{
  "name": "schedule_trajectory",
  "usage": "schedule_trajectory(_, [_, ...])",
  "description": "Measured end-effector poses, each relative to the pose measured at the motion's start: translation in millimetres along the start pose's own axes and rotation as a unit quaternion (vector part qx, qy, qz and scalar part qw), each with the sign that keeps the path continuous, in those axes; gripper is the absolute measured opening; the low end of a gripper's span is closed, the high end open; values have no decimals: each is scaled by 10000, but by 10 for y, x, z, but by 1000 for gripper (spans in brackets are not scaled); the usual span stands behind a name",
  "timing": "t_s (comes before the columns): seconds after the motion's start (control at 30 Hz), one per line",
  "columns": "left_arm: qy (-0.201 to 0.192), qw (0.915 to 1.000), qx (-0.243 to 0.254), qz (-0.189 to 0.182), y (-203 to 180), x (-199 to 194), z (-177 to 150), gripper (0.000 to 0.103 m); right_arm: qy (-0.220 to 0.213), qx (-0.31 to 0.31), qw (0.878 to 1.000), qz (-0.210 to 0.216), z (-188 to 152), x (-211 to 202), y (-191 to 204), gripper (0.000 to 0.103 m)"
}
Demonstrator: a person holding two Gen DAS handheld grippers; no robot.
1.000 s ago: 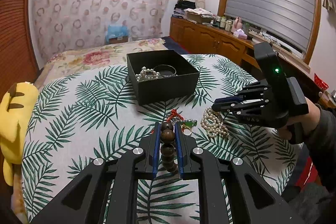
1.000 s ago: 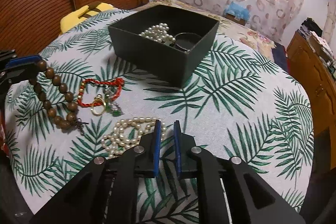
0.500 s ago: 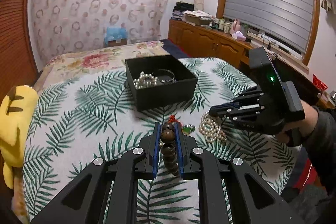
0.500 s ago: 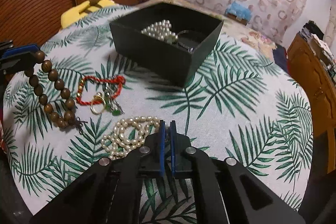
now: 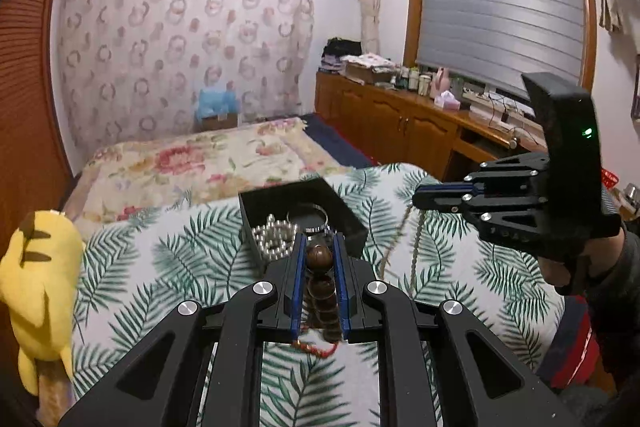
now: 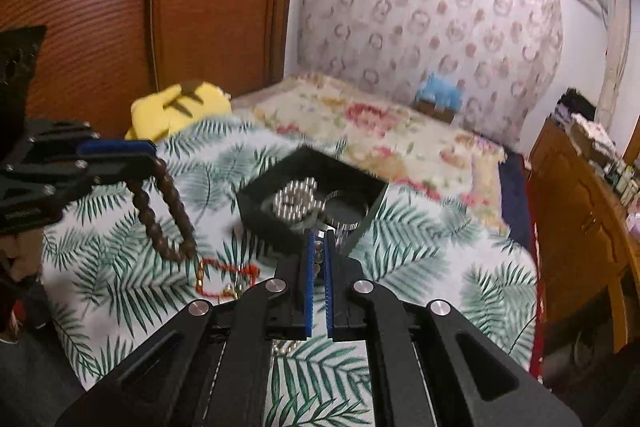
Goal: Organize jewelry
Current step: 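Carry the pearl strand with the right tool over the black box while the left tool carries the beads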
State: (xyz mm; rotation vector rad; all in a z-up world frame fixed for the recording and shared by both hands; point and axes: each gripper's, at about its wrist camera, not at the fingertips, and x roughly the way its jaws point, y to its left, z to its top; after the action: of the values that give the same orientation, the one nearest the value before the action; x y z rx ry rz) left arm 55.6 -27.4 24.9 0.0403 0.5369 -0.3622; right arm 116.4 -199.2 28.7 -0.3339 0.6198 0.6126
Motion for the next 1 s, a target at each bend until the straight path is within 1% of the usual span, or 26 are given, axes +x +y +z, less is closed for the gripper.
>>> schedule_trajectory(0.2, [-119,9999,78,47,39,20,240,12,-377,-38,9992,-110,305,-194,-62,5])
schedule_trajectory(0.43, [-197,9995,175,161,73,116,478,12,-651,-98,9976,-232,634,-298,-130,5])
schedule_trajectory(0.8, [-139,9994,175,247,151,304,573,12,-1015,-70,9940,-407,1088,-359,-278,5])
schedule_trajectory(1.0, [-89,9995,120,264,202,410,570,12,-1032,60,9939,-379,1195,-295,-345,5])
